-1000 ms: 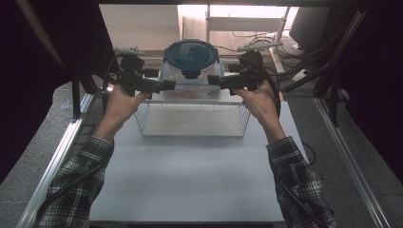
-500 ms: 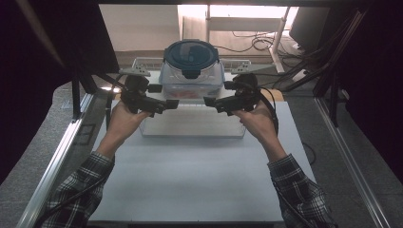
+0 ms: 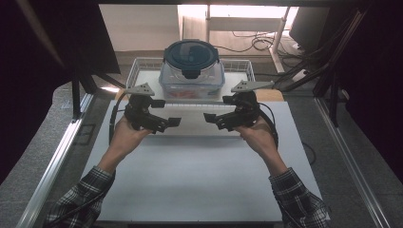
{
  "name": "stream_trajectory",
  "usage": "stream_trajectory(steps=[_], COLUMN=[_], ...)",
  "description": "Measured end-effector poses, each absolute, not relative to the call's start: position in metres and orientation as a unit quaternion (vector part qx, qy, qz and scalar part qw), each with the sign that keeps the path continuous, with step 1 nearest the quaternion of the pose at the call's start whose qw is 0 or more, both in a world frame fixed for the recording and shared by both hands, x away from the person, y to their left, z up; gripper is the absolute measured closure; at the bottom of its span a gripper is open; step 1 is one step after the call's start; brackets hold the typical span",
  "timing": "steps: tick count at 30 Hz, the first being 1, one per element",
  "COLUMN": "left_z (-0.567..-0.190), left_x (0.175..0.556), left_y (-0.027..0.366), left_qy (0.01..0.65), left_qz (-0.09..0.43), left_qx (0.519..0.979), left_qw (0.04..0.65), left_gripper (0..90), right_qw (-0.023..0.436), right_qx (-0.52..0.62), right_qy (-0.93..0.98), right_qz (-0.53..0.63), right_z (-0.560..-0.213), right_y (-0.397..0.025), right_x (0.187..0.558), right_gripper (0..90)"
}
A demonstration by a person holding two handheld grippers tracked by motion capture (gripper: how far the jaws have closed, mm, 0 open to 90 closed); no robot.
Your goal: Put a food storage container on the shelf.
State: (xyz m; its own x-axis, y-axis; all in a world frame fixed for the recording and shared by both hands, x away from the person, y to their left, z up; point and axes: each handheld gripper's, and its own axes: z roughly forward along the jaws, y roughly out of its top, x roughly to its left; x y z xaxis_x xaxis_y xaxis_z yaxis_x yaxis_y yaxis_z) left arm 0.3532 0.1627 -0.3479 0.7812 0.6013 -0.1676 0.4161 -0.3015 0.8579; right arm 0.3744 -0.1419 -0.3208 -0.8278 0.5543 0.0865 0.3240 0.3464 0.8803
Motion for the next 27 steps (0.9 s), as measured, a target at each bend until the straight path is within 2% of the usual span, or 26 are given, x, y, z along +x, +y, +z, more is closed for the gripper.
stream_trajectory(steps=[15,23,27], left_z=[-0.391,-0.420,-0.440], left_x=[0.317,0.288,0.271], left_y=[0.164,0.175,0.181], left_qy=[0.316,0.326,0.334], left_qz=[0.092,0.105,0.116], left_qx=[0.799,0.790,0.796], left_qw=[0.503,0.509,0.492], left_gripper=[2.8,2.6,2.6], right_qw=[0.109,0.107,0.114], right_qx=[0.257,0.260,0.262], right_qy=[0.820,0.828,0.835], right_qz=[0.499,0.485,0.471], right_z=[-0.353,-0.385,-0.402], right_y=[-0.153,-0.163,-0.169], right_x=[0.343,0.324,0.317], right_gripper=[1.9,0.3,0.0])
